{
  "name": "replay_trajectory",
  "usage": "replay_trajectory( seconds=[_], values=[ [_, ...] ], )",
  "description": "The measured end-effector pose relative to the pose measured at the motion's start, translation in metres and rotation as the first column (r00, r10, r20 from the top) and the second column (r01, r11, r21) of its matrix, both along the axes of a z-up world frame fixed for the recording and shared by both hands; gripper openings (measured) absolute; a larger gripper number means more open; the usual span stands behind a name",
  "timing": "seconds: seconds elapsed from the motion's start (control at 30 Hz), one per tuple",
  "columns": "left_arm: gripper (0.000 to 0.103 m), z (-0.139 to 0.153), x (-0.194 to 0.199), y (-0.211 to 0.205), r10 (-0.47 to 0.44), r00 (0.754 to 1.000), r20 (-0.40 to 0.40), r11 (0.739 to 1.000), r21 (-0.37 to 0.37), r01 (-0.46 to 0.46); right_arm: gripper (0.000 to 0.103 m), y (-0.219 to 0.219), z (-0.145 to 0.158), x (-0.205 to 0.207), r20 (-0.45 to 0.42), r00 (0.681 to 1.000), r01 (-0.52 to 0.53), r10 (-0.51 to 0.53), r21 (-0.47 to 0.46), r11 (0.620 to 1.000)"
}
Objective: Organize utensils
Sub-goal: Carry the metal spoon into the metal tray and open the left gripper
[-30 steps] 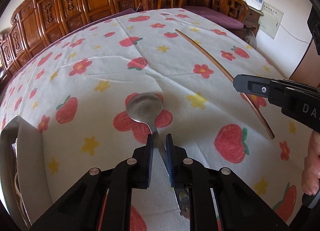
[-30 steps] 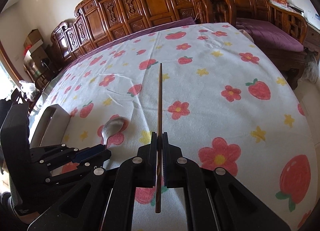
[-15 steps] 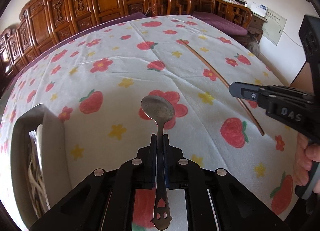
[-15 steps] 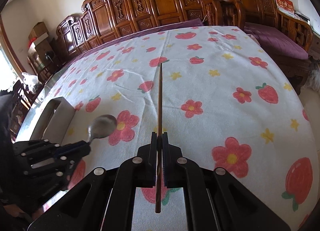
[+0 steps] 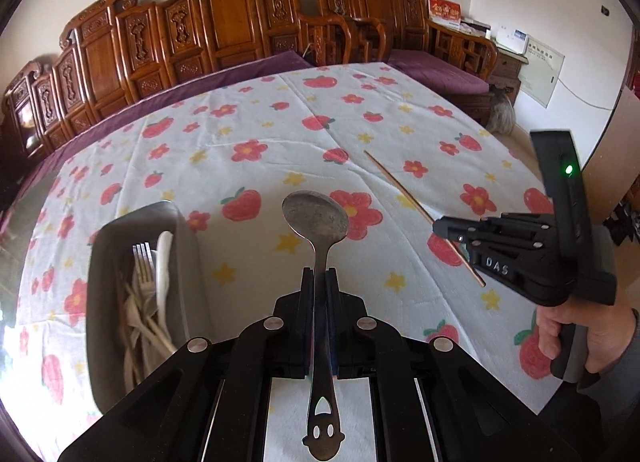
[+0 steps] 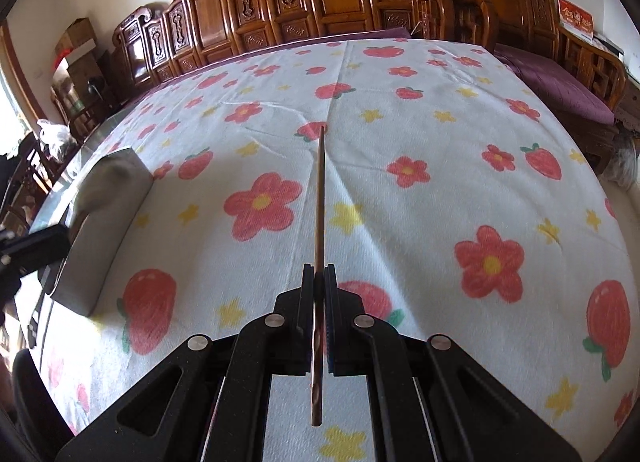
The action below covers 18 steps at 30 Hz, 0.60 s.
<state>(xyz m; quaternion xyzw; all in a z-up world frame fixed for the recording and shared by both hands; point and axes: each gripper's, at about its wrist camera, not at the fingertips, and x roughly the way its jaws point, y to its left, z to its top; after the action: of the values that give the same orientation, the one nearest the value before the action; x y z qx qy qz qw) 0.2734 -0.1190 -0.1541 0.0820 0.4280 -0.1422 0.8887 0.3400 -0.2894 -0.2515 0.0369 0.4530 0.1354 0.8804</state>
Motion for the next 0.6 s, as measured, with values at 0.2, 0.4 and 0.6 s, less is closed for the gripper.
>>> replay_trajectory(
  seconds=[0.2,0.4,0.6],
  values=[
    [0.005,0.021,-0.016,0.024,0.026,0.999,0.036,1.0,-0.011,-0.026,0.006,0.009,0.004,-0.016,0.005,1.0,-0.017,0.017,-0.02,1.0],
    [0.005,0.039,-0.027,0.053,0.061,0.996,0.071,0.998,-0.019,-0.059,0.006,0.02,0.013,-0.042,0.018,0.999,-0.03,0.029,0.012,0.999],
    [0.005,0.05,-0.034,0.083,0.089,0.992,0.091,0.996,-0.017,-0.088,0.006,0.041,0.036,-0.063,0.039,0.997,-0.074,0.071,0.071,0.995]
  ],
)
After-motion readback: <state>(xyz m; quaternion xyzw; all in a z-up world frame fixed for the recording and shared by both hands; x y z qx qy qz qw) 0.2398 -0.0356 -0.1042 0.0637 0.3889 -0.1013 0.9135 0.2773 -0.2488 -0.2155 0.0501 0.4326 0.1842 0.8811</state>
